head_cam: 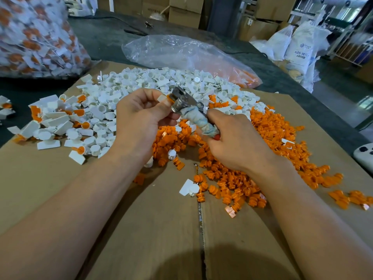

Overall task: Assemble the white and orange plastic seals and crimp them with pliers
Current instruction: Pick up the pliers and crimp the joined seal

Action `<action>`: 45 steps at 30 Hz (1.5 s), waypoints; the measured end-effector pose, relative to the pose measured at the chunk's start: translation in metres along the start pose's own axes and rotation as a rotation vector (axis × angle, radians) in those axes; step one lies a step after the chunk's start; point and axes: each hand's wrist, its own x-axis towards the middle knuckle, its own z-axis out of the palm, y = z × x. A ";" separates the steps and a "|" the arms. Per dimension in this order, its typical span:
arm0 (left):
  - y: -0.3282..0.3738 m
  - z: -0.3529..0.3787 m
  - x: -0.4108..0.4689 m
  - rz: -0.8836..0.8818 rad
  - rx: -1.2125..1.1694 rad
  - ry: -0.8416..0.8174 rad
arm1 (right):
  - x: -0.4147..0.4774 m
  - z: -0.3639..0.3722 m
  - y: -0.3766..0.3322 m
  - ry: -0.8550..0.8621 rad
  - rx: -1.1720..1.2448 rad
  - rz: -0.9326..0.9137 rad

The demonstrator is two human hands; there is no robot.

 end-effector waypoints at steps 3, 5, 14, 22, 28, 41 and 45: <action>0.000 0.001 0.001 -0.006 -0.004 0.008 | 0.000 0.002 0.001 0.004 0.005 0.004; 0.000 0.001 0.001 -0.015 -0.012 0.015 | 0.001 0.004 0.002 0.008 0.004 0.011; 0.003 -0.002 0.003 -0.140 -0.013 0.074 | 0.005 -0.001 0.030 0.084 -0.107 0.246; 0.009 0.001 0.001 -0.345 -0.052 -0.050 | 0.008 0.002 0.045 -0.034 -0.235 0.331; 0.010 0.002 0.001 -0.483 -0.109 -0.071 | 0.011 0.009 0.048 -0.104 -0.255 0.325; 0.013 0.001 0.001 -0.573 -0.185 -0.062 | 0.012 0.008 0.050 -0.137 -0.238 0.324; 0.013 0.000 0.000 -0.583 -0.192 -0.044 | 0.012 0.009 0.050 -0.141 -0.236 0.321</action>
